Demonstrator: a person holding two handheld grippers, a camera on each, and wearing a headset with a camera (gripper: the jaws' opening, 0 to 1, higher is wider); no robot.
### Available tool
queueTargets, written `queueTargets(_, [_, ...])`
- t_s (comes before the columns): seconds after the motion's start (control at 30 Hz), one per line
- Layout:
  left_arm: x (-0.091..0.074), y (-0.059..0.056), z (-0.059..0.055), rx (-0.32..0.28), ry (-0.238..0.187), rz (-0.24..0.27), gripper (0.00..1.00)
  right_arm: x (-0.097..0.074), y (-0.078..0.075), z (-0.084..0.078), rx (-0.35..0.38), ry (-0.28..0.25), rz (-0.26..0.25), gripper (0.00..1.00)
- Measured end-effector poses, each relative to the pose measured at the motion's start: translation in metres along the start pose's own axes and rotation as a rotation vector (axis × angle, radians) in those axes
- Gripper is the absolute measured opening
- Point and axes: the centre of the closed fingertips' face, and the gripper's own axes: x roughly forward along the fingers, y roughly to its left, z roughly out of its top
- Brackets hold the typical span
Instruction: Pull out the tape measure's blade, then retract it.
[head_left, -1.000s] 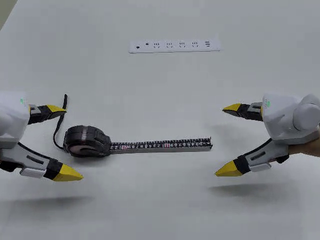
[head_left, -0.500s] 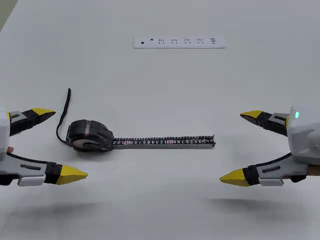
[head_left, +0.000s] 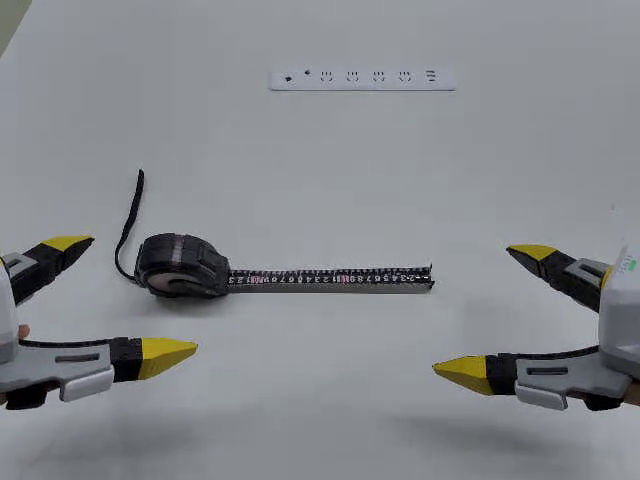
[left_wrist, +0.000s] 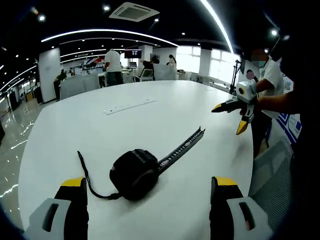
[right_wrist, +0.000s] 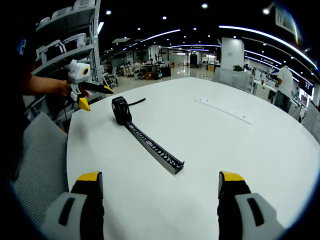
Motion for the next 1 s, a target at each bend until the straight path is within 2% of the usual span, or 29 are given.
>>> queueTargets(0.1, [-0.003, -0.003, -0.003, -0.031, -0.005, 0.04, 1.0, -0.002, 0.004, 0.001, 0.003, -0.004, -0.03, 0.97])
queueTargets(0.2, [-0.004, -0.013, -0.005, -0.043, 0.004, 0.043, 1.0, -0.004, 0.005, 0.004, 0.02, -0.021, -0.06, 0.97])
queueTargets(0.37, [-0.007, -0.023, 0.0, -0.076, -0.024, 0.103, 1.0, -0.007, 0.009, 0.004, 0.042, -0.031, -0.118, 0.96])
queueTargets(0.43, [-0.007, -0.025, 0.0, -0.092, -0.023, 0.113, 1.0, -0.008, 0.013, 0.005, 0.052, -0.037, -0.122, 0.96])
queueTargets(0.57, [-0.011, -0.024, 0.002, -0.136, -0.051, 0.182, 1.0, -0.009, 0.018, 0.007, 0.075, -0.042, -0.155, 0.95])
queueTargets(0.63, [-0.011, -0.027, 0.002, -0.155, -0.057, 0.196, 1.0, -0.008, 0.022, 0.008, 0.087, -0.046, -0.164, 0.95])
queueTargets(0.8, [-0.01, -0.032, 0.004, -0.15, -0.056, 0.231, 1.0, -0.006, 0.03, 0.008, 0.118, -0.038, -0.184, 0.94])
queueTargets(0.87, [-0.011, -0.032, 0.005, -0.143, -0.055, 0.252, 1.0, -0.006, 0.032, 0.008, 0.117, -0.036, -0.193, 0.93])
queueTargets(1.0, [-0.012, -0.03, 0.005, -0.178, -0.057, 0.282, 1.0, -0.008, 0.033, 0.01, 0.131, -0.043, -0.204, 0.93])
